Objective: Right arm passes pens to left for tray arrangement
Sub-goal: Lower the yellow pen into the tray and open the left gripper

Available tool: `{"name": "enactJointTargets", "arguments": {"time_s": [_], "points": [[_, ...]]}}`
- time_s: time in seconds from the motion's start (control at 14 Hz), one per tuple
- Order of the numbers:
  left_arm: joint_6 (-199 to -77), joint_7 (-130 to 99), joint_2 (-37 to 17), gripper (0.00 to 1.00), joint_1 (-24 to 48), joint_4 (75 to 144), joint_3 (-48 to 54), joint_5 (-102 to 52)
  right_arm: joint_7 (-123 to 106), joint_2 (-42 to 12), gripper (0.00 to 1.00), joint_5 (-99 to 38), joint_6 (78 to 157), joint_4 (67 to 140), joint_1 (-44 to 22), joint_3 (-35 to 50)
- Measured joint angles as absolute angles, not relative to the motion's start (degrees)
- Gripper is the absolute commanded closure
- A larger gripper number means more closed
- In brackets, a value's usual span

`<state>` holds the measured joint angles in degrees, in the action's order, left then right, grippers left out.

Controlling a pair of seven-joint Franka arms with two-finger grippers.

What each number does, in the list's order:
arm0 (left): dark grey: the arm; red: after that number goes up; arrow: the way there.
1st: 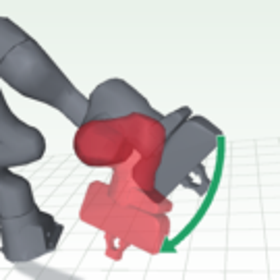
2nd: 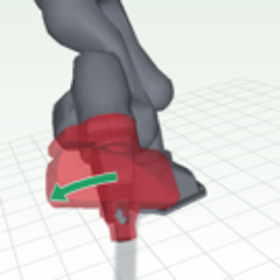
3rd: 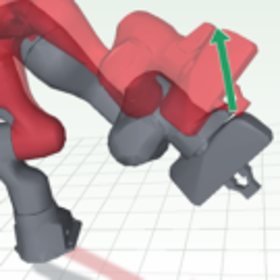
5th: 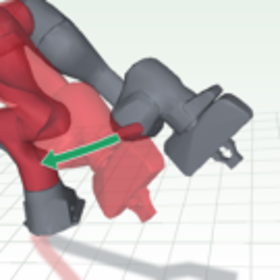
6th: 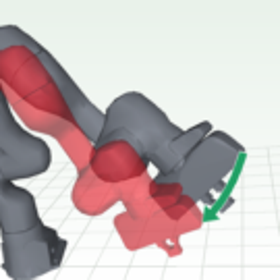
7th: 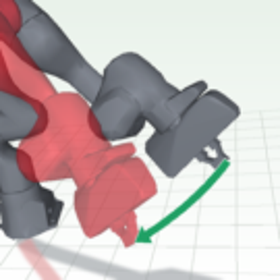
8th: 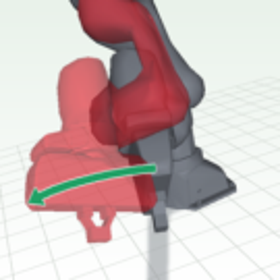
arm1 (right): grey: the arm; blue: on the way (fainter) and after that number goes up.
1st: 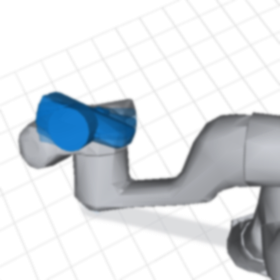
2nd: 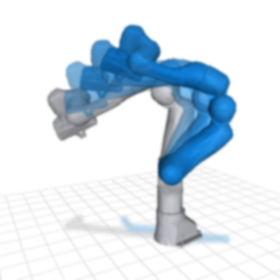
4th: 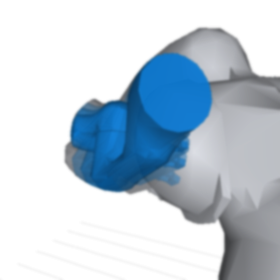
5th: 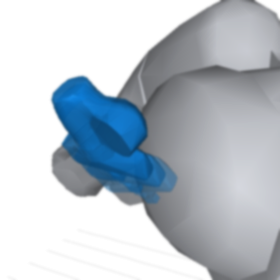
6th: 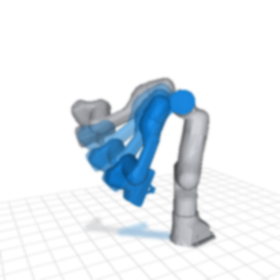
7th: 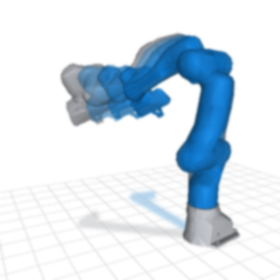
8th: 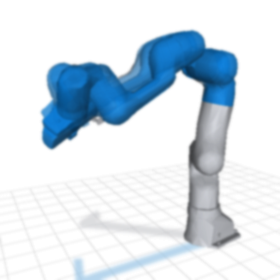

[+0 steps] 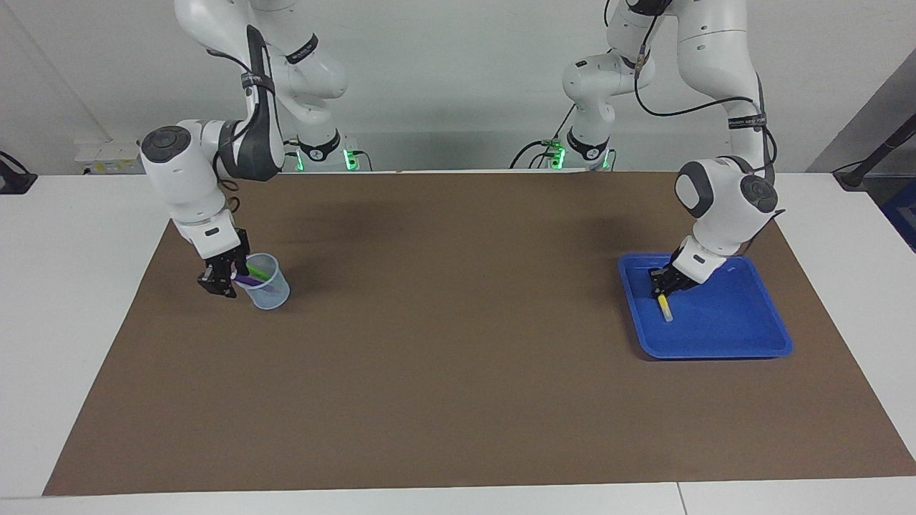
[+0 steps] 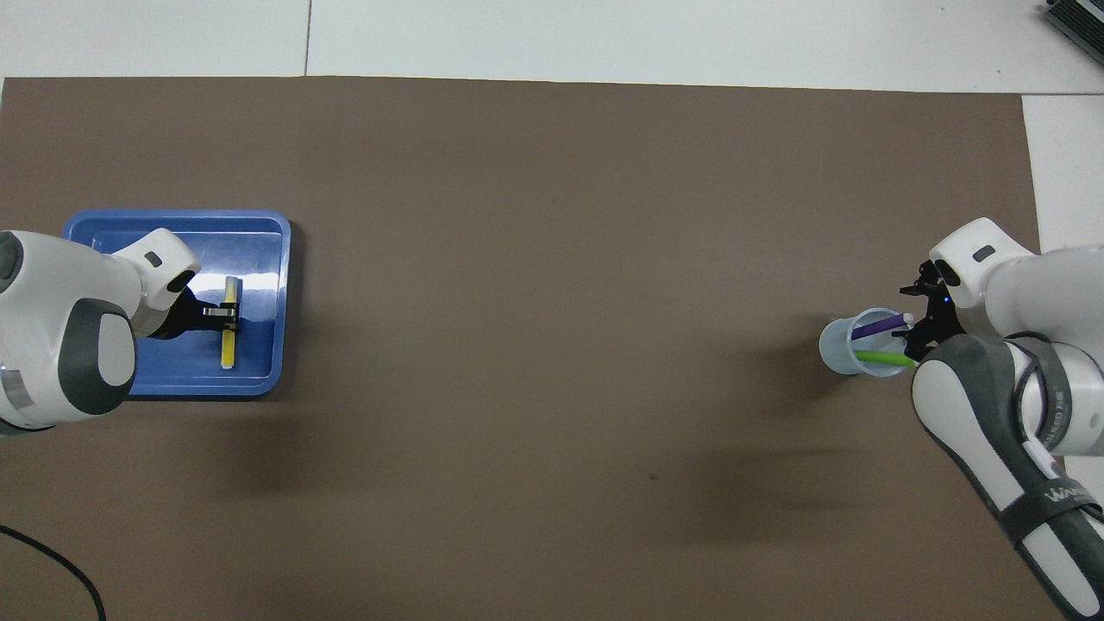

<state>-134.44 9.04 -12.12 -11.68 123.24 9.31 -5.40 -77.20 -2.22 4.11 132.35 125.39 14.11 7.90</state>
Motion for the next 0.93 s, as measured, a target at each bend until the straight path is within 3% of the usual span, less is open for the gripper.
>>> {"name": "enactJointTargets", "arguments": {"time_s": [0.07,0.22,0.43,0.72,0.93], "points": [[-134.44,9.04,-12.12,0.50,-11.68,123.24,9.31,-5.40,-73.50,-2.23,0.44,4.11,131.18,125.37,14.12,7.90],[-134.36,9.03,-12.13,0.51,-11.71,123.24,9.28,-5.40,-68.53,-2.23,0.56,4.11,128.91,125.01,14.16,7.89],[-132.46,9.03,-12.13,0.51,-11.76,122.52,9.16,-5.41,-65.81,-2.22,0.61,4.11,127.99,124.49,14.49,7.89],[-125.98,9.03,-11.90,0.49,-11.76,118.22,9.17,-5.41,-65.47,-2.22,0.82,4.11,127.92,124.49,14.71,7.88],[-121.64,8.91,-10.78,0.50,-11.76,115.74,9.18,-5.41,-64.85,-2.10,0.82,4.10,126.95,124.26,14.75,7.94]]}}
